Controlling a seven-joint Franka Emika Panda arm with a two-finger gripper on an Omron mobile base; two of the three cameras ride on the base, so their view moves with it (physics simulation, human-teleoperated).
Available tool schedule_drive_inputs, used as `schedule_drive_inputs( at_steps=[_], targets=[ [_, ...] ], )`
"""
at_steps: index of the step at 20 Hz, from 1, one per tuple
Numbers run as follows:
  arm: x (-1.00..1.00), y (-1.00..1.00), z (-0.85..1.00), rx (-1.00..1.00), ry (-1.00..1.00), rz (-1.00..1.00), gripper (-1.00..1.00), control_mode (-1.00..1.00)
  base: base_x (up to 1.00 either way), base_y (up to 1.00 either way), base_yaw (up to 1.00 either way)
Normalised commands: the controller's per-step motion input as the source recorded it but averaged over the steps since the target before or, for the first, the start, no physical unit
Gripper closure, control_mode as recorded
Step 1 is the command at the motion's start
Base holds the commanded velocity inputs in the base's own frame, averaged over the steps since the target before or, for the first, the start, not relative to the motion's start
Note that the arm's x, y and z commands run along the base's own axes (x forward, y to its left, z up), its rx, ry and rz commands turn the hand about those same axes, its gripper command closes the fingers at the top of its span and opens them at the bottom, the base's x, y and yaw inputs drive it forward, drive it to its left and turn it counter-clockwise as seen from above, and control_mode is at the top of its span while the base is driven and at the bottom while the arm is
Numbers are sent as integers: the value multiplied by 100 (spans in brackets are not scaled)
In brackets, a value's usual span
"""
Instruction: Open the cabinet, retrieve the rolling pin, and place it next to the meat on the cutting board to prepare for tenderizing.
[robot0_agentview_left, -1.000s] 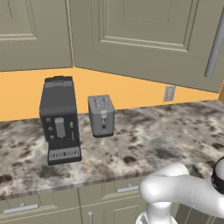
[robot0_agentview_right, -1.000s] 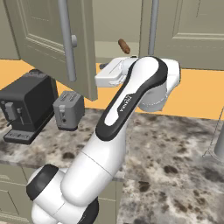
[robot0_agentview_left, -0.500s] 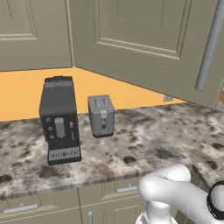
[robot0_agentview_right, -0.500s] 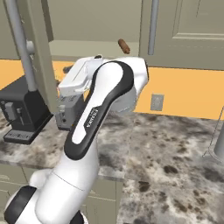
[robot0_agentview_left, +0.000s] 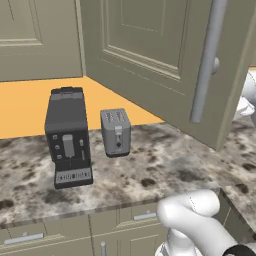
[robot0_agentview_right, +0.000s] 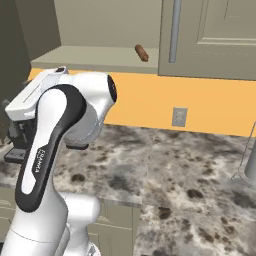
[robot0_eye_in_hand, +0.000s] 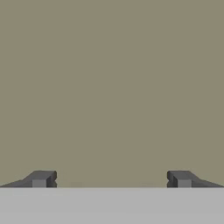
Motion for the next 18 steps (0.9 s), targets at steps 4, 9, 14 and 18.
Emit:
schedule_drive_inputs(
  at_steps=[4,9,14,18],
  targets=[
    [-5,89,0,0,0,0,-100,-100,0,0,0],
    [6,77,0,0,2,0,-100,-100,0,0,0],
    [20,60,-1,0,6,1,-100,-100,0,0,0],
    [25,45,-5,-1,1,1,-100,-100,0,0,0]
  ],
)
